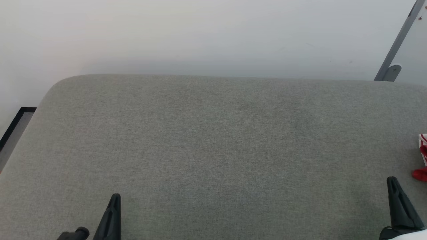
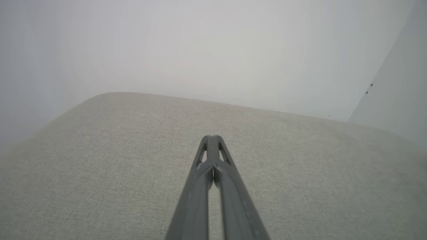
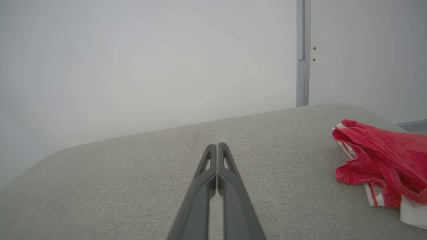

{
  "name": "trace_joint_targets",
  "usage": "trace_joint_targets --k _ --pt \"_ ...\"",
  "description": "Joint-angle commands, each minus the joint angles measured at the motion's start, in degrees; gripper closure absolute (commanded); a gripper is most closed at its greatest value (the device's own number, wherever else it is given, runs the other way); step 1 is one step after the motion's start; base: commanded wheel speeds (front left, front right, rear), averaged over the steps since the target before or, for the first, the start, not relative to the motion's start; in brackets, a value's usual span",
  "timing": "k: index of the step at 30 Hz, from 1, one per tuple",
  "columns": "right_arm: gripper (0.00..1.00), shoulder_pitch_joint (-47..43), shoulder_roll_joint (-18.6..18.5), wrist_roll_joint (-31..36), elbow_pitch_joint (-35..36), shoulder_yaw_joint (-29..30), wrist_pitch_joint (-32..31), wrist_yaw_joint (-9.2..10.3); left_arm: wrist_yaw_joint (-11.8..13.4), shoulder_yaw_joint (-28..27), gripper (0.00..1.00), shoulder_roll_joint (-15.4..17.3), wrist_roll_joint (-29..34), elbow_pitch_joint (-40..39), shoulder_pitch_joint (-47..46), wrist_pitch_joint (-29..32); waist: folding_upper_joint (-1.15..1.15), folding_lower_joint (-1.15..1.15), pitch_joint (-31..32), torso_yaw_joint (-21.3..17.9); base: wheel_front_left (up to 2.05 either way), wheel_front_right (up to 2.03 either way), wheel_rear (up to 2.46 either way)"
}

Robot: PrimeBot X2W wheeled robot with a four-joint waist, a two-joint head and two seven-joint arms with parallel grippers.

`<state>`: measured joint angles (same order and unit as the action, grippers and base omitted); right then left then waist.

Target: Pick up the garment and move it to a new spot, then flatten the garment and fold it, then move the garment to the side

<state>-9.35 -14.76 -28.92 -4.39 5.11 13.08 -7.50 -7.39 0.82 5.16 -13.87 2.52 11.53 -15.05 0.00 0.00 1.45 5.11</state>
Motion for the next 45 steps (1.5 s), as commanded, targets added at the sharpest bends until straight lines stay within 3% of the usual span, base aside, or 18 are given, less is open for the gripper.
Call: trace_joint_targets --k 1,12,45 --pt "1.00 0.7 -0.1 -2.1 0.2 0.1 -0.6 0.00 0.1 -0.1 1.00 0.1 -2.8 -0.5 -0.5 0.5 0.00 0.00 0.0 -0.1 0.00 0.00 0.00" --pt "1.00 3.1 1.7 -11.3 -1.2 0.3 -3.5 0.00 0.0 -0.3 1.00 0.5 -14.9 1.4 -3.2 3.0 0.00 0.00 -0.2 -0.5 0.00 0.00 0.00" --pt "1.00 8.4 5.8 -32.3 -4.5 0.8 -10.0 0.00 -0.1 -1.6 1.00 0.6 -41.9 5.5 -9.2 9.2 0.00 0.00 -0.6 -1.8 0.00 0.00 0.00"
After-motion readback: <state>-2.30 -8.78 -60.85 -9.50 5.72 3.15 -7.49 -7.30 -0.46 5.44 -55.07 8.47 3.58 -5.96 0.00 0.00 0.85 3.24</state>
